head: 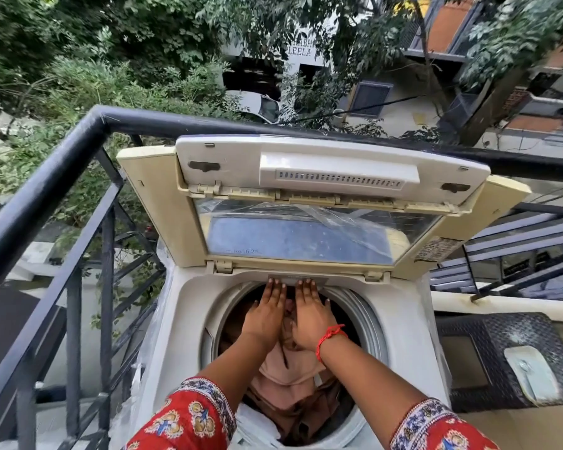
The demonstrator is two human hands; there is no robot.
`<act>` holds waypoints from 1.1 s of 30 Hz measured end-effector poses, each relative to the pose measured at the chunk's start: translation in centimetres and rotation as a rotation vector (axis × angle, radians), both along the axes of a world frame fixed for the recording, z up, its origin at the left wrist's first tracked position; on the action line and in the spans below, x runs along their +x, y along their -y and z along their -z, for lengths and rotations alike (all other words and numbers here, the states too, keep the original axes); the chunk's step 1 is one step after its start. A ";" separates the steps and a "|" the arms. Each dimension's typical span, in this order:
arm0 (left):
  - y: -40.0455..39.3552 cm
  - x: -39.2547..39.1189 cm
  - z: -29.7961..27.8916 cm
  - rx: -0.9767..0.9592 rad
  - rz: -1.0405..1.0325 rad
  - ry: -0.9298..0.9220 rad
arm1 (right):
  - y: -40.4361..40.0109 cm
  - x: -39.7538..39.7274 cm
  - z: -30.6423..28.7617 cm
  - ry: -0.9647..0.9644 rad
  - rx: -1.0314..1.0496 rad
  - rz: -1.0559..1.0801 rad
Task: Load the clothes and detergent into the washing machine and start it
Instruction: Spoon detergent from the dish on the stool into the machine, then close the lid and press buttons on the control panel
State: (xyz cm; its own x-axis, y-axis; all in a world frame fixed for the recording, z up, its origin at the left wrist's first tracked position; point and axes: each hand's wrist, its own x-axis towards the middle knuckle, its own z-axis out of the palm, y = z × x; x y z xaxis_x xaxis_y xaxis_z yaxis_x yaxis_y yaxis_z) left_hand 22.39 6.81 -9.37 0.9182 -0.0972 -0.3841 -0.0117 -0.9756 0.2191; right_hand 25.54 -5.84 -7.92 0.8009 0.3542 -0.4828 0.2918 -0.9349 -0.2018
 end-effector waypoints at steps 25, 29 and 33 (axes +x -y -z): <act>-0.9 2.7 -29.9 -0.136 -0.109 1.026 | 2.8 5.9 -28.9 0.774 0.268 -0.009; -2.5 3.9 -29.0 0.028 -0.127 0.766 | 2.8 4.7 -29.6 0.780 0.261 -0.040; -3.1 1.1 -29.8 0.034 -0.066 0.799 | 3.4 2.2 -30.9 0.715 0.202 -0.032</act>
State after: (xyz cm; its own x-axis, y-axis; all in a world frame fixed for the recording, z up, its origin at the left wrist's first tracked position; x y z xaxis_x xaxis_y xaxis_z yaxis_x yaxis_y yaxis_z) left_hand 23.45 9.92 20.38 0.9201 -0.0327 0.3903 -0.0940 -0.9858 0.1388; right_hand 27.72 -9.28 22.95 0.8830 0.4091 0.2301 0.4429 -0.8886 -0.1197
